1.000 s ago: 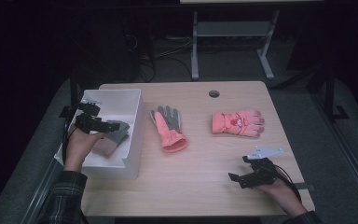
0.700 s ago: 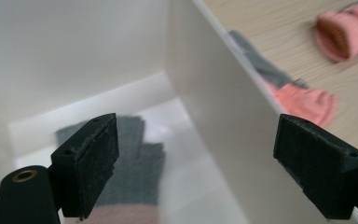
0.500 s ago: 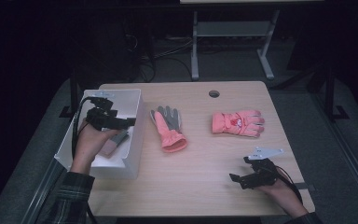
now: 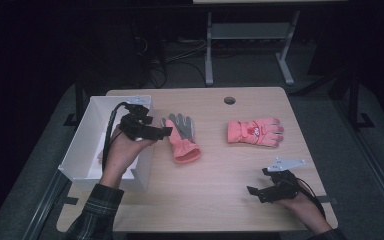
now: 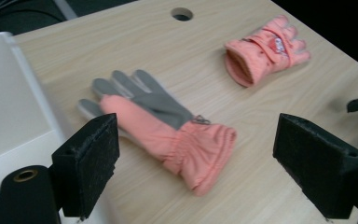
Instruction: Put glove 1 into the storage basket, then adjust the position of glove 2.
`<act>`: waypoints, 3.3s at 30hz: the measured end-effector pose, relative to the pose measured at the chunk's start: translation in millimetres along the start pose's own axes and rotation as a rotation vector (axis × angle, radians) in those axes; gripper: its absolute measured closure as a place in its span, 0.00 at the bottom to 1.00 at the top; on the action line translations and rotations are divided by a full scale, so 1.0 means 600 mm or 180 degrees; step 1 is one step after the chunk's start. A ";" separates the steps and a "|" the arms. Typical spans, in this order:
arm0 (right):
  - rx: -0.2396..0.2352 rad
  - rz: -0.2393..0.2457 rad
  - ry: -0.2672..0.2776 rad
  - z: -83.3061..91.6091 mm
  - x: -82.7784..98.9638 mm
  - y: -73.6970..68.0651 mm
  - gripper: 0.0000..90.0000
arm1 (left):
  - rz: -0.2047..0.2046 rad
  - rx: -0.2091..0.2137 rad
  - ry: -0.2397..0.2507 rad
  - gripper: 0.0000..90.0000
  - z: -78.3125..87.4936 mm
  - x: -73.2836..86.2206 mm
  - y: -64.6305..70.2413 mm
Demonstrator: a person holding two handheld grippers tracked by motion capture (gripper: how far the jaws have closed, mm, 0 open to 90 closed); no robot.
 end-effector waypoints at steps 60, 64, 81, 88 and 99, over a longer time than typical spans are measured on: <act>-0.0025 0.0010 -0.0010 0.007 0.008 0.000 0.10 | 0.0062 -0.0009 -0.0509 1.00 -0.241 0.073 0.016; -0.0023 0.0008 -0.0021 0.008 0.008 0.001 0.10 | 0.0009 0.0174 -0.0554 1.00 -0.236 0.086 0.043; -0.0003 0.0010 -0.0026 0.011 0.010 0.002 0.10 | -0.0179 0.0732 -0.0677 1.00 -0.203 0.132 0.142; 0.0009 0.0003 -0.0037 0.012 0.013 0.002 0.10 | -0.0265 0.1032 -0.0746 1.00 -0.183 0.158 0.193; 0.0003 0.0015 -0.0050 0.011 0.014 0.002 0.10 | -0.0256 0.0827 -0.0540 1.00 -0.141 0.158 0.157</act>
Point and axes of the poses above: each handheld gripper's, and its own axes: z roughly backward along the jaws, x roughly out of its underside, y roughly to its right, the point moved 8 cm from there along -z, roughly forward along the jaws, and after that the axes turned 5 degrees about z, right-handed, at the moved point
